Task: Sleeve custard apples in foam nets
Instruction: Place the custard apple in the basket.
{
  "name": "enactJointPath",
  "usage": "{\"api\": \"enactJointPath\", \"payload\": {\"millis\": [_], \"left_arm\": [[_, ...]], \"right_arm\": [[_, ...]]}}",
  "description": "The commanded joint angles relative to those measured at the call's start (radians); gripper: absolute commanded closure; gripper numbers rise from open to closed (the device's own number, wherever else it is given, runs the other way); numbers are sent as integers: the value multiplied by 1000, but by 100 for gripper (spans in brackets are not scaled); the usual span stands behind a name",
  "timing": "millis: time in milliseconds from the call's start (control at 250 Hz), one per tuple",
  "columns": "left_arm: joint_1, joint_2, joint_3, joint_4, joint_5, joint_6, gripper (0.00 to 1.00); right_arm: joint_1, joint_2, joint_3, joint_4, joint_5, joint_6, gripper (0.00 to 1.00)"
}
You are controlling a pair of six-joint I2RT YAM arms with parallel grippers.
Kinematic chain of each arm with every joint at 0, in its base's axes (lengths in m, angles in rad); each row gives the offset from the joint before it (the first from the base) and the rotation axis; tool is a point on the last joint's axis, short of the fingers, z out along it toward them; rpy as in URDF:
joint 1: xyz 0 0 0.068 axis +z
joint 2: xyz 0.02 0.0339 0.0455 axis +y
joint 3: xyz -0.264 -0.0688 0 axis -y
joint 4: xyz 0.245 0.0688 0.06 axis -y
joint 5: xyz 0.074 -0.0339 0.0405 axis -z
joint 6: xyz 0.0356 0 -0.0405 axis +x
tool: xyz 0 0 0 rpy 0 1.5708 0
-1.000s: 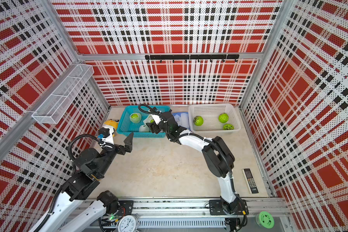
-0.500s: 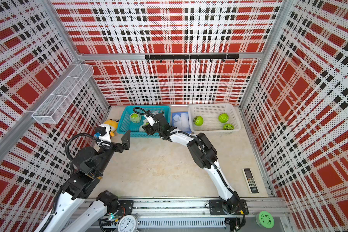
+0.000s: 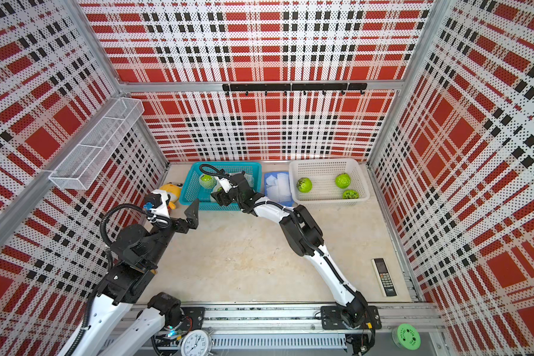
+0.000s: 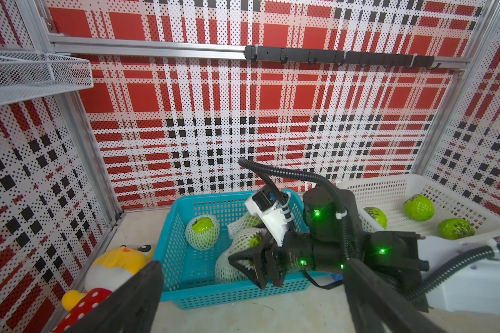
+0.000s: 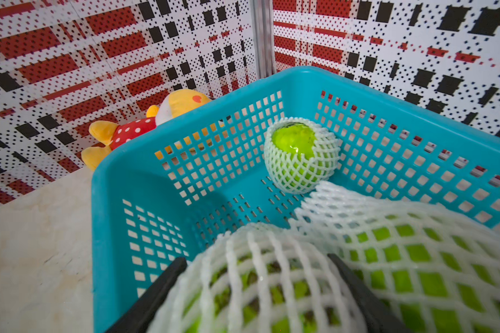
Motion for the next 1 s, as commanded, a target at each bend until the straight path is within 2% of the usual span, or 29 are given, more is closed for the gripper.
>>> {"api": "enactJointPath", "payload": {"millis": [0,168,376,996], "left_arm": [[12,-6,-13,27,12,-14,1],[17,-5,-11,32,14,-14,0],[20,-8,-14,34,20,-22,1],[23,-29,7,16,30,-29,1]], "right_arm": [[12,42,41,-21,-70,-6,25],[12,26,35,-55,-139,-27,17],[5,-84,-112,22,-110,-40,5],[-37,-287,-182,45,-75,-93,0]]}}
